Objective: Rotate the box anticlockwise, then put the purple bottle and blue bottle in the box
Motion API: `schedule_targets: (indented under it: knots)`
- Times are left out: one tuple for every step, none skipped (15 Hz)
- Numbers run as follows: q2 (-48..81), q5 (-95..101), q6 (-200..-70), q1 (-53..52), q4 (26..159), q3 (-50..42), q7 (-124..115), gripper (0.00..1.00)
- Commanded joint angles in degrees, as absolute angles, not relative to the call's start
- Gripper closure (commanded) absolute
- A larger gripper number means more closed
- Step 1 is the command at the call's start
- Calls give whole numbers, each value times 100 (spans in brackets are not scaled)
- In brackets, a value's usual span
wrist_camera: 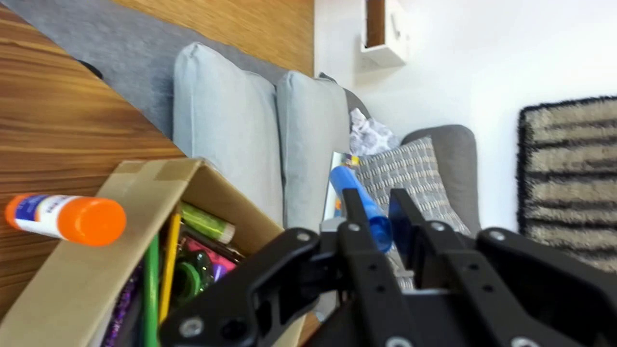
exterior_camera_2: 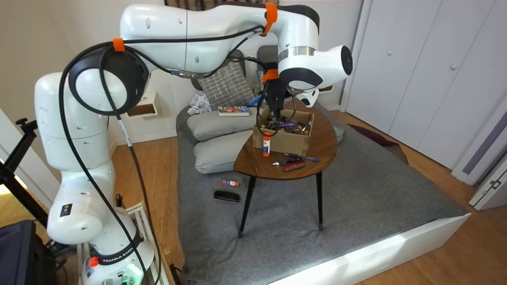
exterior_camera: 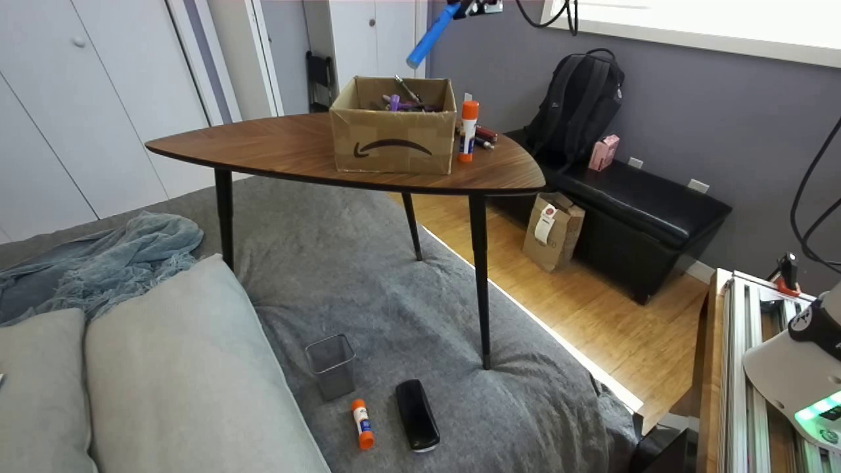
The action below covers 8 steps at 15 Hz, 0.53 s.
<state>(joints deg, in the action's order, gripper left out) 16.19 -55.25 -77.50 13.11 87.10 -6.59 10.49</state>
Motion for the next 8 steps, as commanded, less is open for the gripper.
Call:
schedule_targets:
  knots:
    - [1895,-6518,-8357,1324,8625,-659,702,95]
    - [1947,-6734,-8621,1305,8659,-660,633,95]
    - [2015,-6920,-8835,1289,8666,-654,566,95]
    - [2096,-7001,-9005,1261,8638,-650,522,95]
    - [2159,-7020,-9168,1224,8630,-650,452,95]
    - [2232,-6969,-9261,1190,8594,-646,377,95]
    - [2277,-6904,-9378,1152,8597,-646,283,95]
    - [2338,-6812,-9399,1124,8565,-639,180,95]
